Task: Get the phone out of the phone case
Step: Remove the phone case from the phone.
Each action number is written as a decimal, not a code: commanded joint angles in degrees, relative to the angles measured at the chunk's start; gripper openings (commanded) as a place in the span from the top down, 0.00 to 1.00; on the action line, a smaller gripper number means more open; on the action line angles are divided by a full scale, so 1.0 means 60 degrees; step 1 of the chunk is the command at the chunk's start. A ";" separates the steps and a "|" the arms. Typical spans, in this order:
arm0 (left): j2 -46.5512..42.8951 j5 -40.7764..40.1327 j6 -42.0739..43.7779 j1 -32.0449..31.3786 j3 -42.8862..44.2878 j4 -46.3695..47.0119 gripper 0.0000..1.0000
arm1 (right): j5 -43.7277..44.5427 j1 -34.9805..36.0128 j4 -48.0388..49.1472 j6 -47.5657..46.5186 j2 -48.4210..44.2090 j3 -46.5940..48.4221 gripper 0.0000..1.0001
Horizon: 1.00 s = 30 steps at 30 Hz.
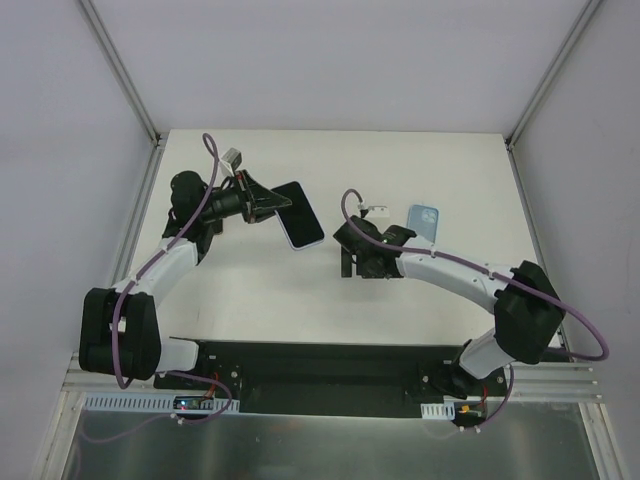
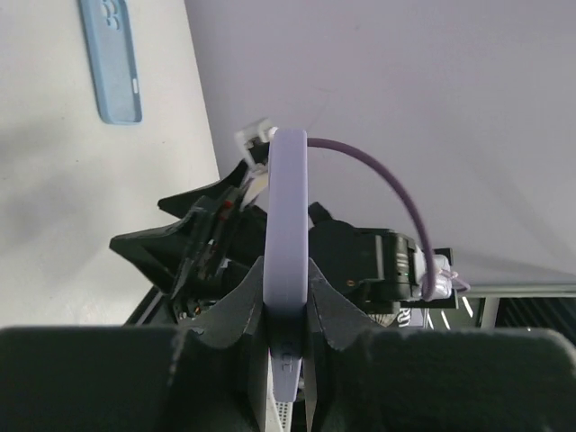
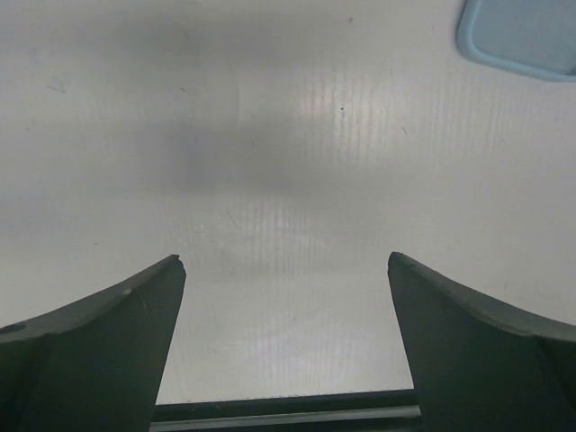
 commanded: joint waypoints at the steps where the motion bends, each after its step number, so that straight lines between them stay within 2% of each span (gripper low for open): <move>1: -0.0487 0.0428 -0.0673 -0.0019 0.0432 0.0944 1.00 | -0.0264 0.0030 0.0089 -0.0173 -0.0230 -0.0305 0.02; 3: -0.0546 0.0428 -0.0527 -0.0034 0.0447 0.0768 1.00 | -0.1625 -0.0233 0.1115 -0.0013 -0.0596 -0.1124 0.02; 4: -0.0575 0.0443 -0.0482 -0.0019 0.0447 0.0681 1.00 | -0.2123 -0.0365 0.2121 0.0075 -0.1120 -0.1417 0.02; 6: -0.0605 0.0472 -0.0409 -0.0019 0.0432 0.0665 1.00 | -0.3558 -0.0891 0.3079 0.0236 -0.1999 -0.2206 0.02; 9: -0.0517 0.0589 -0.0379 -0.0019 0.0447 0.0854 1.00 | -0.5186 -0.1551 0.4792 0.0266 -0.3069 -0.2708 0.02; 14: 0.0156 0.0795 -0.1037 -0.0019 0.0476 0.2272 1.00 | -0.7219 -0.2283 0.5922 0.0704 -0.3952 -0.2840 0.02; 16: 0.0448 0.0751 -0.1608 -0.0019 0.0476 0.2830 1.00 | -0.7910 -0.2460 0.7268 0.1172 -0.4245 -0.3190 0.02; 17: 0.0566 0.0707 -0.1885 -0.0019 0.0476 0.3616 1.00 | -0.8552 -0.2649 0.7708 0.1725 -0.4260 -0.3265 0.02; 22: 0.1152 0.0078 -0.4010 -0.0019 0.0446 0.6053 1.00 | -0.9568 -0.2812 1.0229 0.2871 -0.3924 -0.3339 0.02; 26: 0.1270 -0.0230 -0.4524 -0.0019 0.0681 0.6495 1.00 | -1.0168 -0.2958 1.2059 0.3780 -0.3763 -0.3631 0.06; 30: 0.1285 -0.0406 -0.4831 -0.0019 0.0988 0.6700 1.00 | -1.0360 -0.3017 1.4984 0.5156 -0.3223 -0.4013 0.11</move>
